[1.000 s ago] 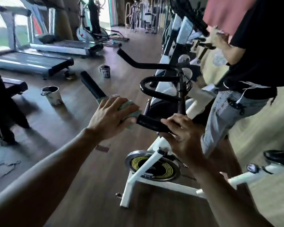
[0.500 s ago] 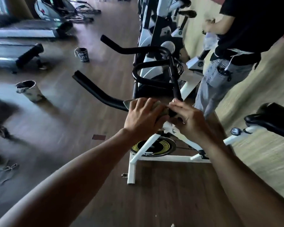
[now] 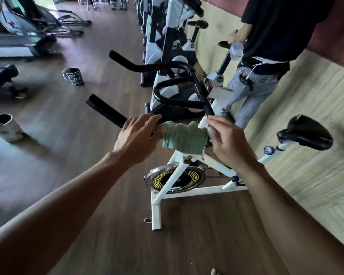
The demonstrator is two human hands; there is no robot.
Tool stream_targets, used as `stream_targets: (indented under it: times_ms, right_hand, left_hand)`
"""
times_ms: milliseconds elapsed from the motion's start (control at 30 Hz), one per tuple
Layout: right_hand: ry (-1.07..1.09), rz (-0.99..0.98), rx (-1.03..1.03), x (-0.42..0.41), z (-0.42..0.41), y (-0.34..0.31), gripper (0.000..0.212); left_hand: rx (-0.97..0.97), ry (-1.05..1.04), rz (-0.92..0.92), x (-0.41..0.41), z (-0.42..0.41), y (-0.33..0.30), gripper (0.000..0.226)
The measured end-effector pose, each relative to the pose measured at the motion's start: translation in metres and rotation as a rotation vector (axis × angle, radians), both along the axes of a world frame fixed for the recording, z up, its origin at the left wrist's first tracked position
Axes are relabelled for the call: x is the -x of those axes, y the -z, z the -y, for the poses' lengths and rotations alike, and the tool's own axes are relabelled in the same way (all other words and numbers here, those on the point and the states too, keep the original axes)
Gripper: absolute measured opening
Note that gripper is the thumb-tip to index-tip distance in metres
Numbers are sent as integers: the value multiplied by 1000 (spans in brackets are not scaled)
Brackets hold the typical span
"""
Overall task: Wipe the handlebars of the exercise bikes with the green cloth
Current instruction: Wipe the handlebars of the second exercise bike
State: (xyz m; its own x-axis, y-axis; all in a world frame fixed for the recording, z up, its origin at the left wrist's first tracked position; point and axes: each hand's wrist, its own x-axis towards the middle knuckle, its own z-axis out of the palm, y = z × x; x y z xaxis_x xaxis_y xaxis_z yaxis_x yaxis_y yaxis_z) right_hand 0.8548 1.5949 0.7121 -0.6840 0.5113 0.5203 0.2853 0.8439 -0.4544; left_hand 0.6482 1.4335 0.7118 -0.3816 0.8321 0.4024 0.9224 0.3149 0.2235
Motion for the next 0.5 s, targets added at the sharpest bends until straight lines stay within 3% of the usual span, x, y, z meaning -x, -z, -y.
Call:
stream_targets:
  times_ms: [100, 233, 367, 500]
  right_hand:
    - [-8, 15, -60, 36, 31, -12, 43]
    - [93, 212, -108, 80, 58, -3, 53]
    - [220, 273, -261, 85, 62, 19, 44]
    - [132, 249, -345, 67, 43, 20, 39]
  left_hand:
    - [61, 17, -20, 11, 12, 9, 57]
    - [-10, 56, 50, 17, 15, 19, 50]
    - [-128, 76, 106, 19, 15, 22, 38]
    - [-182, 73, 144, 20, 13, 25, 33]
